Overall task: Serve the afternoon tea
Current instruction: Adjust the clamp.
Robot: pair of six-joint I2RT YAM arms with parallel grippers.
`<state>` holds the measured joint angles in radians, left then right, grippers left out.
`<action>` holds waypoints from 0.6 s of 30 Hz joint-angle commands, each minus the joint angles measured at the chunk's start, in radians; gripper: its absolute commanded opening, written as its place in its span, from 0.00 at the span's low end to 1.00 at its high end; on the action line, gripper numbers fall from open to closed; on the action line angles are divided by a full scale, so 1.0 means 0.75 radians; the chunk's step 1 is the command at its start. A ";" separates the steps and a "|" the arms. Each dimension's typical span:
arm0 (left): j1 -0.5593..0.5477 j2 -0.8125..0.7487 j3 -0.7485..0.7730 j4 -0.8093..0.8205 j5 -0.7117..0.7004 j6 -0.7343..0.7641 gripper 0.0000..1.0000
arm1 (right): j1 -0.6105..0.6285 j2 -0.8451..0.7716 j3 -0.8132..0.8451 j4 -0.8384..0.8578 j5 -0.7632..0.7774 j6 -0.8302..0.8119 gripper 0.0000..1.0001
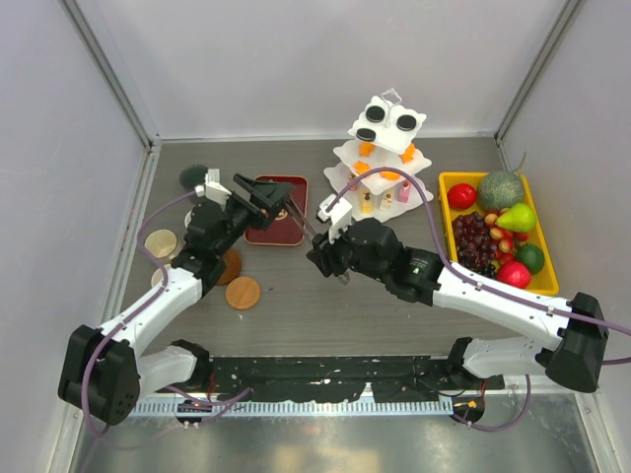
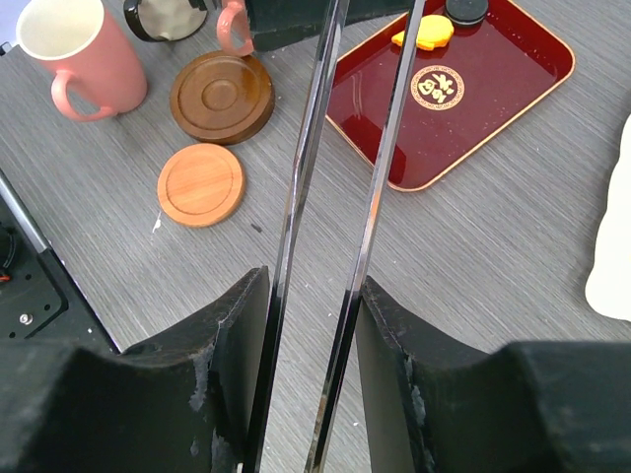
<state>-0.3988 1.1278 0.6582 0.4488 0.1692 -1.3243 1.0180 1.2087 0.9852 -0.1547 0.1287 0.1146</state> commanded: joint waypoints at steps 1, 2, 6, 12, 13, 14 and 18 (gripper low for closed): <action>0.000 -0.009 0.067 0.117 0.016 -0.016 0.79 | 0.003 -0.024 0.034 0.039 -0.022 -0.008 0.41; 0.000 -0.007 0.065 0.121 0.016 -0.020 0.76 | 0.005 -0.024 0.038 0.037 -0.028 -0.006 0.41; 0.000 -0.013 0.047 0.148 0.014 -0.034 0.52 | 0.003 -0.010 0.067 0.012 -0.057 0.009 0.41; 0.000 -0.033 0.012 0.183 0.008 -0.048 0.10 | 0.005 0.033 0.149 -0.094 -0.071 0.041 0.44; 0.000 -0.037 0.006 0.183 0.006 -0.048 0.05 | 0.003 0.039 0.157 -0.105 -0.067 0.048 0.44; 0.000 -0.041 0.002 0.185 0.006 -0.048 0.00 | 0.005 0.043 0.173 -0.119 -0.067 0.048 0.44; 0.000 -0.054 -0.006 0.179 0.006 -0.034 0.00 | 0.009 0.043 0.206 -0.143 -0.067 0.056 0.48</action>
<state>-0.3969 1.1210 0.6579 0.4931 0.1646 -1.3560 1.0130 1.2400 1.0740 -0.2523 0.1089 0.1375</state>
